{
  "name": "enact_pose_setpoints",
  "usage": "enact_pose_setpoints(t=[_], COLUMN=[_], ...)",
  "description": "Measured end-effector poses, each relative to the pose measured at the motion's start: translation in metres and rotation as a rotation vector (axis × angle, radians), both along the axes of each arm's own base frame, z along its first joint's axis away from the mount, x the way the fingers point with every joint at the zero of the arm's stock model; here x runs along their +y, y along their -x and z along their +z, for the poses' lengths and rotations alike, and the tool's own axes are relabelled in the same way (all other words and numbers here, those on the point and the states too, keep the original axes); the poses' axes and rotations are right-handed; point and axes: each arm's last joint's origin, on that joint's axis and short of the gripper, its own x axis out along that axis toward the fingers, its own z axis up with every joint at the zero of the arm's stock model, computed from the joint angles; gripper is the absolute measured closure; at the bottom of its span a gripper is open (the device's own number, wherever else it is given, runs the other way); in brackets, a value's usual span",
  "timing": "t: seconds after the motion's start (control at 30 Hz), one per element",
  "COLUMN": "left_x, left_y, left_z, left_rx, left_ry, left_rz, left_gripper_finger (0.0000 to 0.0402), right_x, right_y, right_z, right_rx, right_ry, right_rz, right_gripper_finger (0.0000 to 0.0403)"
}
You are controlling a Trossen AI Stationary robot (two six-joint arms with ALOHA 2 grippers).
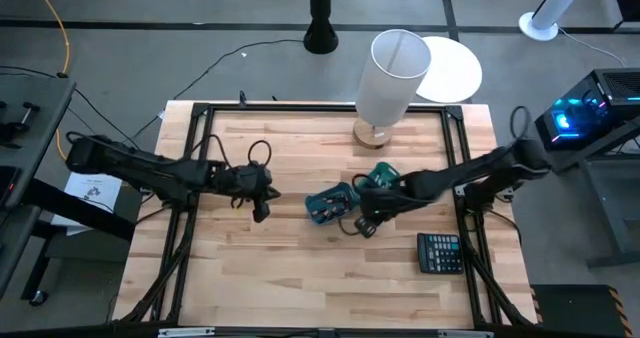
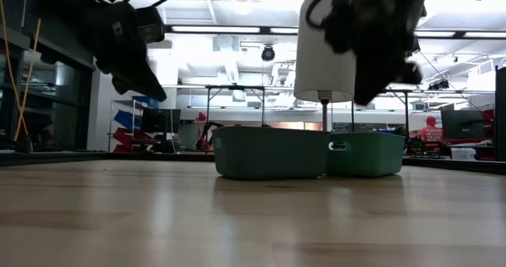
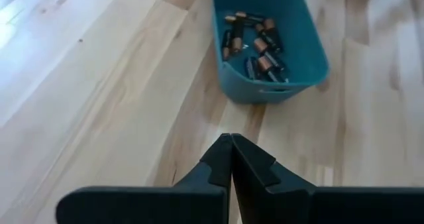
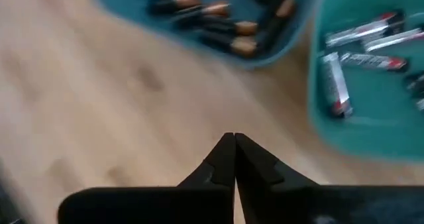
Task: Sort batteries
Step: Adjust the bins to the center of the table
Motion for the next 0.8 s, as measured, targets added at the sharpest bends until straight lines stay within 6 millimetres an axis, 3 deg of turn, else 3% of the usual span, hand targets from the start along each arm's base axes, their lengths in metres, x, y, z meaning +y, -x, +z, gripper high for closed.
enact_pose_setpoints(t=[0.13, 0.27, 0.57, 0.8], left_x=[-0.003, -0.004, -0.008, -0.027], left_y=[-0.003, -0.006, -0.003, 0.006], left_z=[0.0, 0.003, -0.001, -0.006], left_rx=[-0.024, -0.071, -0.029, 0.04], left_ry=[0.011, 0.035, 0.082, 0.146], left_rz=[0.033, 0.047, 0.075, 0.082], left_gripper_finger=[0.0401, 0.0401, 0.0401, 0.0401], right_x=[-0.017, -0.031, -0.038, -0.04], right_y=[-0.014, -0.026, -0.044, -0.059], right_z=[-0.028, -0.04, -0.035, -0.025], right_rx=[0.086, 0.058, -0.117, -0.306], right_ry=[0.074, 0.101, 0.116, 0.105], right_rz=[-0.018, -0.027, 0.002, -0.012], right_gripper_finger=[0.0402, 0.0402, 0.0403, 0.0403])
